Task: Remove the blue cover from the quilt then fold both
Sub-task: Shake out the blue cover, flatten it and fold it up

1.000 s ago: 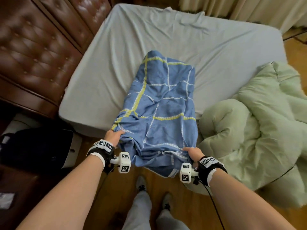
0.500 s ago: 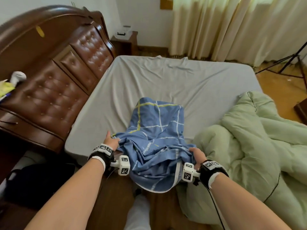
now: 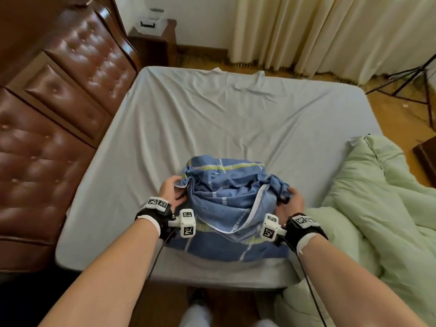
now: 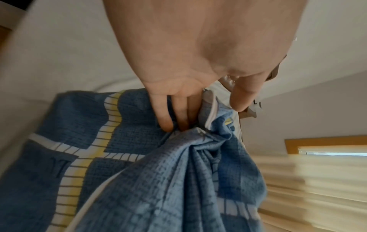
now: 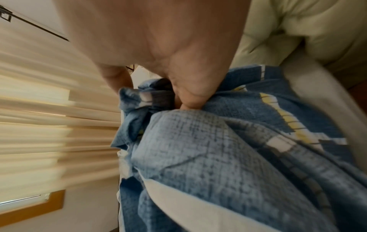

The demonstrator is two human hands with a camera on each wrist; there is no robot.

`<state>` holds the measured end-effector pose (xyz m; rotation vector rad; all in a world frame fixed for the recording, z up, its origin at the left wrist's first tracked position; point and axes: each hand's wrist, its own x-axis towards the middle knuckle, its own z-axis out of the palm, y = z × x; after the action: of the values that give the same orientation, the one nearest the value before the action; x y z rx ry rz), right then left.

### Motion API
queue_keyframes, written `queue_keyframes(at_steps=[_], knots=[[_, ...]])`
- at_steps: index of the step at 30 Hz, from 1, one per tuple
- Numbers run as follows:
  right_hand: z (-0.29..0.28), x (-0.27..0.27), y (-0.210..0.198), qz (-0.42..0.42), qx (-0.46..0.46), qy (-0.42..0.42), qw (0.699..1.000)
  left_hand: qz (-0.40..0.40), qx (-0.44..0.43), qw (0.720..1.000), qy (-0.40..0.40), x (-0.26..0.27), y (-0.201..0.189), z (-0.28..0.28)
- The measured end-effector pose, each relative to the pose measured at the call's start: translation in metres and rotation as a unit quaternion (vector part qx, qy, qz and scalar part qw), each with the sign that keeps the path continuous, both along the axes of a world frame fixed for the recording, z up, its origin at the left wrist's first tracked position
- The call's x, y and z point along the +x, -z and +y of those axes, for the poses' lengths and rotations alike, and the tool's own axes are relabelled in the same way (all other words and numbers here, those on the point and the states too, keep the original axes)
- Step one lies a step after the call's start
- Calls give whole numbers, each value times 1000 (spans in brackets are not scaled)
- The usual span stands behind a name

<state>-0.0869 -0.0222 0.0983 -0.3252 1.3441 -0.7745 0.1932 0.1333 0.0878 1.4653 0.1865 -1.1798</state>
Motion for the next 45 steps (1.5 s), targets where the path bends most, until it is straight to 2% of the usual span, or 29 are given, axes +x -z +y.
queue_keyframes(at_steps=[3,5,8,11,13,17,21,25,28,29,32,34,37,39,41,45], knots=[[-52,27,31,14,-16,9,1000,-16,-49,999,-15,25,22,-50],[-78,35,58,50,-62,-10,997,-71,-9,997,-16,41,45,-73],[-80,35,97,202,-98,-139,964,-93,92,991,33,38,70,-75],[-70,24,126,262,-28,-266,927,-89,172,977,91,22,95,-72],[-71,19,144,282,-2,-344,896,-119,212,956,162,11,117,-75],[-83,26,180,265,-3,-425,865,-204,221,922,245,-7,148,-97],[-91,58,207,275,-33,-476,835,-311,238,846,363,-4,177,-122],[-125,96,230,342,-167,-454,805,-358,239,805,408,21,205,-162],[-159,113,244,415,-188,-476,752,-386,290,730,484,35,232,-186],[-168,118,250,425,-182,-490,739,-377,301,716,505,38,240,-193],[-184,132,271,434,-160,-532,709,-362,312,699,532,44,265,-209],[-190,141,292,447,-132,-557,688,-377,331,674,541,50,282,-217],[-197,152,316,466,-55,-628,620,-364,348,651,568,68,306,-225],[-204,162,334,475,-13,-656,587,-350,352,640,587,81,327,-230],[-205,171,353,483,-10,-662,572,-349,353,635,592,87,347,-232],[-198,177,381,512,-24,-647,564,-361,357,635,582,83,373,-236]])
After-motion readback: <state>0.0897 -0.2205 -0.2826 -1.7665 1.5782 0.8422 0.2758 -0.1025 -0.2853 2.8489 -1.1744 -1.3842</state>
